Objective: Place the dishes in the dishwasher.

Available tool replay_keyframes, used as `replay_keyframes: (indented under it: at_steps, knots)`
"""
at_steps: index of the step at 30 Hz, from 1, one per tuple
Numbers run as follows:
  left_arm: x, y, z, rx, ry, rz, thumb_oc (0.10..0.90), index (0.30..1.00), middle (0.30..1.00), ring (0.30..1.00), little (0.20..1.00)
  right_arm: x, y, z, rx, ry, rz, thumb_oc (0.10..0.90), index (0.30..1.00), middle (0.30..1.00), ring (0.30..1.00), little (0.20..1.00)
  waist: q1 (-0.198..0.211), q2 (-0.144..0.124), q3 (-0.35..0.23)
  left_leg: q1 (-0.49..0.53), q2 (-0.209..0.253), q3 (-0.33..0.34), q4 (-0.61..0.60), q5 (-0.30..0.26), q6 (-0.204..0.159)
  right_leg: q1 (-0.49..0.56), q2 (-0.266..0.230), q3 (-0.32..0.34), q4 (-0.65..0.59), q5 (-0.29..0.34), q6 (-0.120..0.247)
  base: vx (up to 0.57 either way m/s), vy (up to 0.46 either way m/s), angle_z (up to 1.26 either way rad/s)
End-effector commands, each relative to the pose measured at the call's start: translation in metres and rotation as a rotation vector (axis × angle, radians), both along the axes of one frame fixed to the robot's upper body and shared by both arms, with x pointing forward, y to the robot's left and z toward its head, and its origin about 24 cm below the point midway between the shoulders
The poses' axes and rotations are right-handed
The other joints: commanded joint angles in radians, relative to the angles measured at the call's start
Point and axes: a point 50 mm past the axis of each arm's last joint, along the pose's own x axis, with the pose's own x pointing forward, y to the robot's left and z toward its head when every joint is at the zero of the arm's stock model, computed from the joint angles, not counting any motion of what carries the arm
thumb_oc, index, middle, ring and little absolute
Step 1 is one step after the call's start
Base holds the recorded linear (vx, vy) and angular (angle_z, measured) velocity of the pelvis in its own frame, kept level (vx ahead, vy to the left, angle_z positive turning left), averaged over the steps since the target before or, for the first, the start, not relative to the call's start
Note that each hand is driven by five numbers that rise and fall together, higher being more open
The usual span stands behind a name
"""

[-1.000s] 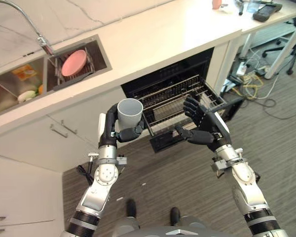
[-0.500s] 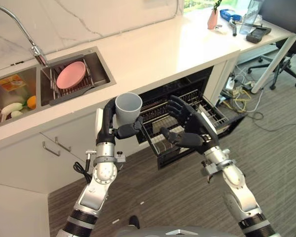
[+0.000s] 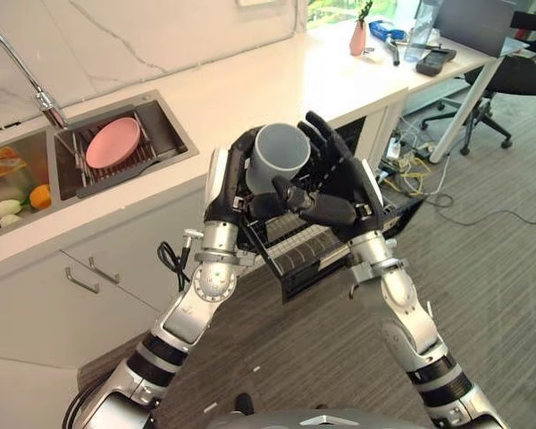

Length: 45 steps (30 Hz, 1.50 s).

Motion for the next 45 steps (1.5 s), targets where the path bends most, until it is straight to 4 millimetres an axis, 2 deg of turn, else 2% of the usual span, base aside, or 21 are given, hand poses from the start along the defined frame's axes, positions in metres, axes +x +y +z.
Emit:
replay_keyframes:
  at_steps: [1,7,11,14,20,22,28,29,31,32,37,45]
  knots:
    - [-0.011,-0.033,0.058,-0.016,-0.320,-0.180,0.400,0.300,0.300,0.300,0.300,-0.014,0.023,0.052,0.113,-0.258,0.100,0.800,0.900,0.900,0.900,0.900,0.019,-0.013,-0.077,0.037,0.054,0.013,0.004,-0.117,-0.073,-0.029,-0.076,-0.021,-0.096,0.123,0.122,0.00,0.000,0.00]
    - [-0.011,-0.042,0.069,0.007,-0.386,-0.202,0.400,0.300,0.300,0.300,0.300,-0.013,0.019,0.060,0.068,-0.317,0.002,0.800,0.900,0.900,0.900,0.900,0.007,-0.005,-0.080,0.043,0.054,0.011,0.004,-0.117,-0.072,-0.025,-0.073,-0.022,-0.096,0.121,0.119,0.00,0.000,0.00]
    - [-0.012,-0.047,0.069,0.018,-0.393,-0.208,0.400,0.300,0.300,0.300,0.300,-0.012,0.016,0.060,0.074,-0.306,-0.057,0.800,0.900,0.900,0.900,0.900,0.003,-0.001,-0.080,0.043,0.054,0.009,0.004,-0.118,-0.071,-0.024,-0.072,-0.020,-0.096,0.119,0.118,0.00,0.000,0.00]
    - [-0.014,-0.053,0.066,0.056,-0.408,-0.216,0.400,0.300,0.300,0.300,0.300,-0.011,0.020,0.053,0.180,-0.208,-0.064,0.800,0.900,0.900,0.900,0.900,-0.002,0.001,-0.077,0.045,0.053,0.011,0.004,-0.118,-0.070,-0.025,-0.072,-0.016,-0.096,0.120,0.118,-0.02,-0.006,0.00]
    - [-0.019,-0.059,0.071,0.166,-0.510,-0.210,0.400,0.300,0.300,0.300,0.300,-0.006,0.027,0.046,0.124,-0.130,-0.092,0.800,0.900,0.900,0.900,0.900,-0.008,0.002,-0.076,0.037,0.054,0.015,0.004,-0.107,-0.070,-0.038,-0.069,-0.012,-0.096,0.135,0.117,-0.03,-0.009,-0.07]
    - [-0.030,-0.064,0.081,0.198,-0.605,-0.224,0.400,0.300,0.300,0.300,0.300,-0.007,0.030,0.039,0.125,-0.068,-0.098,0.800,0.900,0.900,0.900,0.900,-0.007,-0.001,-0.074,0.034,0.057,0.013,0.004,-0.105,-0.071,-0.040,-0.069,-0.017,-0.096,0.139,0.118,-0.01,-0.007,-0.02]
    - [-0.043,-0.075,0.089,0.184,-0.688,-0.269,0.400,0.300,0.300,0.300,0.300,-0.010,0.032,0.029,0.219,0.029,-0.046,0.800,0.900,0.900,0.900,0.900,-0.008,-0.007,-0.074,0.027,0.056,0.004,0.004,-0.100,-0.073,-0.038,-0.068,-0.027,-0.096,0.137,0.117,-0.01,0.000,0.02]
    - [-0.045,-0.075,0.091,0.179,-0.700,-0.270,0.400,0.300,0.300,0.300,0.300,-0.011,0.032,0.028,0.250,0.039,-0.035,0.662,0.693,0.693,0.693,0.693,-0.008,-0.007,-0.073,0.026,0.055,0.003,0.004,-0.100,-0.073,-0.038,-0.068,-0.028,-0.096,0.137,0.117,-0.02,-0.006,0.12]
    - [-0.047,-0.076,0.094,0.167,-0.721,-0.268,0.400,0.300,0.300,0.300,0.300,-0.011,0.029,0.024,0.296,0.064,-0.033,0.467,0.401,0.401,0.401,0.401,-0.007,-0.008,-0.074,0.026,0.054,-0.001,0.004,-0.099,-0.072,-0.036,-0.067,-0.032,-0.096,0.136,0.116,-0.01,-0.004,0.08]
    - [-0.049,-0.076,0.097,0.159,-0.734,-0.268,0.400,0.300,0.300,0.300,0.300,-0.011,0.027,0.023,0.312,0.066,-0.036,0.400,0.300,0.300,0.300,0.300,-0.007,-0.009,-0.074,0.025,0.054,-0.005,0.004,-0.097,-0.072,-0.035,-0.066,-0.034,-0.096,0.135,0.114,-0.02,-0.005,0.07]
    - [-0.059,-0.079,0.109,0.136,-0.807,-0.299,0.400,0.300,0.300,0.300,0.300,-0.014,0.012,0.031,0.298,-0.053,-0.053,0.400,0.300,0.300,0.300,0.300,-0.003,-0.014,-0.072,0.016,0.049,-0.025,0.004,-0.095,-0.072,-0.030,-0.066,-0.049,-0.096,0.137,0.110,-0.02,-0.006,0.19]
    - [-0.058,-0.078,0.107,0.140,-0.790,-0.288,0.400,0.300,0.300,0.300,0.300,-0.012,0.004,0.029,0.289,-0.059,-0.131,0.400,0.300,0.300,0.300,0.300,0.009,-0.019,-0.077,0.014,0.048,-0.040,0.004,-0.091,-0.074,-0.023,-0.060,-0.069,-0.096,0.133,0.108,0.00,-0.003,0.10]
